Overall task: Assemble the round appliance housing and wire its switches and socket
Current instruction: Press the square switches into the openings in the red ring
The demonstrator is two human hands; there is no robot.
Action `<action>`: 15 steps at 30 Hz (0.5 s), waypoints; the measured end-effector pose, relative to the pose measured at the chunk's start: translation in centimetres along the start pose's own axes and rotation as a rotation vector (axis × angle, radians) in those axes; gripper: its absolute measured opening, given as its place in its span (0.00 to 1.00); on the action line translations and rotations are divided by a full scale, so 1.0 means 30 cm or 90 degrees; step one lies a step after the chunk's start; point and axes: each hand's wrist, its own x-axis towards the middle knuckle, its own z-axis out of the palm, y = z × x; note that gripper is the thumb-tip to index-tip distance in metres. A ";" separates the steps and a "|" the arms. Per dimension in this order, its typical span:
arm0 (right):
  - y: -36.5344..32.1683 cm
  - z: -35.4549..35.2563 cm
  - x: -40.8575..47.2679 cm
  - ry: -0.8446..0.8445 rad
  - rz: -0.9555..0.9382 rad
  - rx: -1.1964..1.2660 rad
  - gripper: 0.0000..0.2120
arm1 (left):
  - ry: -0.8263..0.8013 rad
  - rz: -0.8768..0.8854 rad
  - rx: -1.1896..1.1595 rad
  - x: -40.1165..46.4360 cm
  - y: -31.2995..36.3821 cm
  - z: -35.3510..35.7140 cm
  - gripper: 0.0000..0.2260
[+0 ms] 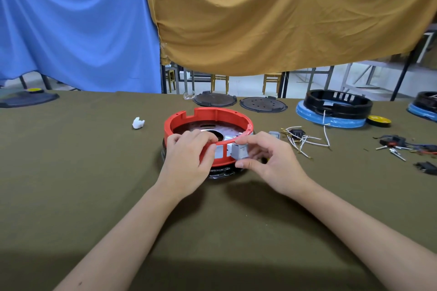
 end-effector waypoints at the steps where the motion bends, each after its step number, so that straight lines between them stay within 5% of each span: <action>1: -0.001 0.001 0.000 0.003 -0.007 -0.007 0.21 | 0.000 -0.005 0.002 0.000 -0.001 0.000 0.10; 15: -0.016 0.033 -0.002 0.011 -0.068 -0.114 0.19 | -0.038 0.047 -0.075 0.004 0.011 -0.006 0.12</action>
